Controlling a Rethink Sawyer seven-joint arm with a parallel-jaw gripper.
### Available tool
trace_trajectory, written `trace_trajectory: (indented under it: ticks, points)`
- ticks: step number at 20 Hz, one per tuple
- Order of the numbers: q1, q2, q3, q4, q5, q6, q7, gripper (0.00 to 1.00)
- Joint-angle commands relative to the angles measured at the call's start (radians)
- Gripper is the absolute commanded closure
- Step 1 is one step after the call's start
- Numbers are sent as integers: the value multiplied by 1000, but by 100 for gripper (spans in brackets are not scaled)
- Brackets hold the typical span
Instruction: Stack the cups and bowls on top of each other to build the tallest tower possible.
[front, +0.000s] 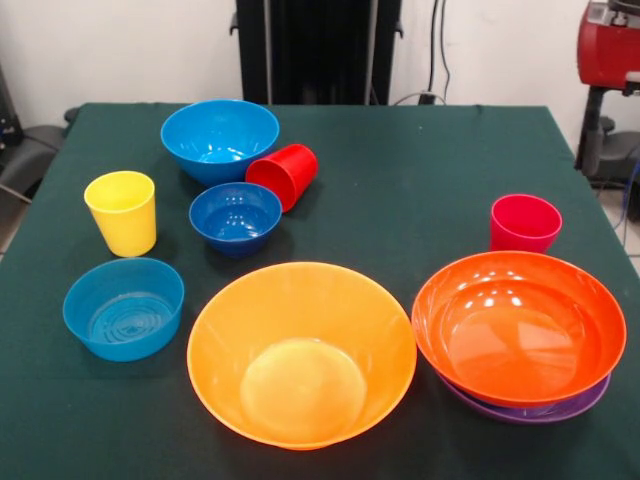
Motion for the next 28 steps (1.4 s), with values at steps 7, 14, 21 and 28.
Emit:
trace_trajectory:
  ticks: [7, 14, 21, 28]
  points:
    - [-126, -27, 195, 210, -86, 10, -221, 0]
    - [-166, -64, 232, 265, -122, 2, -232, 0]
    - [-225, -110, 278, 320, -156, 9, -253, 0]
    - [-285, -145, 335, 398, -187, -34, -254, 0]
